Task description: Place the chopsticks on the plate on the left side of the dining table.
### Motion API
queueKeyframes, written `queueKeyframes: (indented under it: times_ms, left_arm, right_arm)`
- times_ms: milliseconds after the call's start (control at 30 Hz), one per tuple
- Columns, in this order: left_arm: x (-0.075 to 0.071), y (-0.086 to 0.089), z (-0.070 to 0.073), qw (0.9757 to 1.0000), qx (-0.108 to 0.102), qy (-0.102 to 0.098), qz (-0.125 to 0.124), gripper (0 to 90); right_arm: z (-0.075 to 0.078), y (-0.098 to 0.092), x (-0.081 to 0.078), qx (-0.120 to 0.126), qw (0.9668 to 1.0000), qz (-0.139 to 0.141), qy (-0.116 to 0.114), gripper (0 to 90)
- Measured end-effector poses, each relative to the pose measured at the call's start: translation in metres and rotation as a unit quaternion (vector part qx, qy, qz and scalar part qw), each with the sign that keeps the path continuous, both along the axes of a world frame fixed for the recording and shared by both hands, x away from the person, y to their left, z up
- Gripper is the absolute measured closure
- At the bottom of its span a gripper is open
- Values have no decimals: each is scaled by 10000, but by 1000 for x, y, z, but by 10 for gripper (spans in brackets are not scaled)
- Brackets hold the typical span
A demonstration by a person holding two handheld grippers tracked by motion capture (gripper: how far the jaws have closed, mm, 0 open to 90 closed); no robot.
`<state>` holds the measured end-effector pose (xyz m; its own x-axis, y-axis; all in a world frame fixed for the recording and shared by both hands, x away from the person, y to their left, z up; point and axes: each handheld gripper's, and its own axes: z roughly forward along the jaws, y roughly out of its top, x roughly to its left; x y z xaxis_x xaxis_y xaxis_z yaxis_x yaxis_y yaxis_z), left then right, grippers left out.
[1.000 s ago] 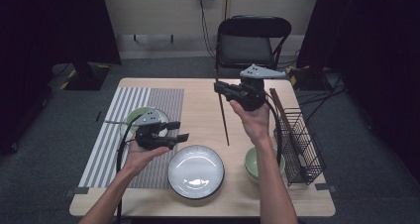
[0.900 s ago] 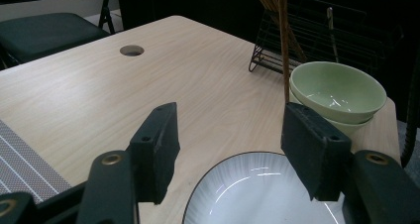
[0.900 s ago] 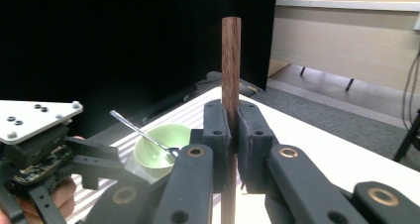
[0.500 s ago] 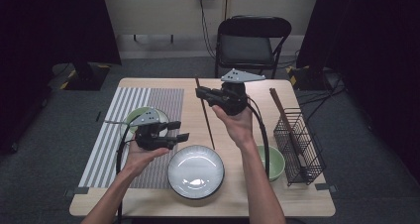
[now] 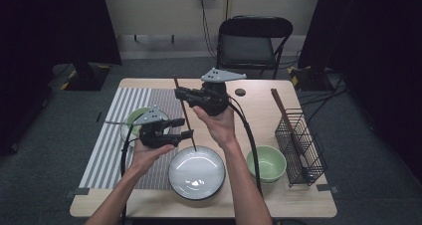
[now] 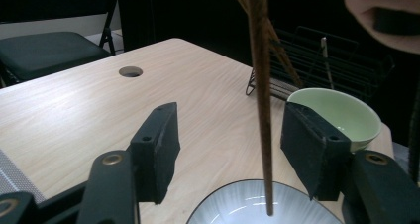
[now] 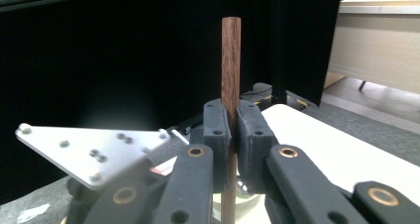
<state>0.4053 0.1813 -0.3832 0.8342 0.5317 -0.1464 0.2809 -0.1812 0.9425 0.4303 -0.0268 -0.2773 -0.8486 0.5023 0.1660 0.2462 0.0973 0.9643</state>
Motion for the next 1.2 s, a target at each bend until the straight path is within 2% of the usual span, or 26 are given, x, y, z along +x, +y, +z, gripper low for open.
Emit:
queueKeyframes:
  times_ms: [200, 500, 600, 767, 867, 900, 1033, 1200]
  left_arm:
    - [3, 10, -1, 10000, -2, -6, 97, 455]
    - [6, 24, -1, 9997, -97, -65, 195, 554]
    - [6, 27, -2, 9999, -130, -52, 50, 637]
    - [3, 24, 1, 9997, -174, -113, -93, 652]
    - [1, 25, 6, 9992, -344, -135, -161, 672]
    - [1, 26, 7, 9993, -302, -145, -168, 681]
    - [2, 29, 9, 9991, -374, -99, -150, 749]
    - [2, 33, 10, 9989, -417, -132, -148, 758]
  right_arm:
    - [2, 5, 0, 85, 9999, 138, 22, 843]
    - [5, -6, -1, 124, 9999, 92, 41, 845]
    - [5, -10, -1, 117, 9999, 78, 29, 845]
    - [1, -8, 1, 46, 10000, 57, 62, 844]
    - [-3, -5, 2, 40, 9999, 90, 119, 844]
    - [-5, -3, 2, 29, 9998, 107, 136, 844]
    - [-10, 3, 1, 0, 9997, 195, 168, 844]
    - [-14, 12, -1, -69, 9993, 320, 184, 844]
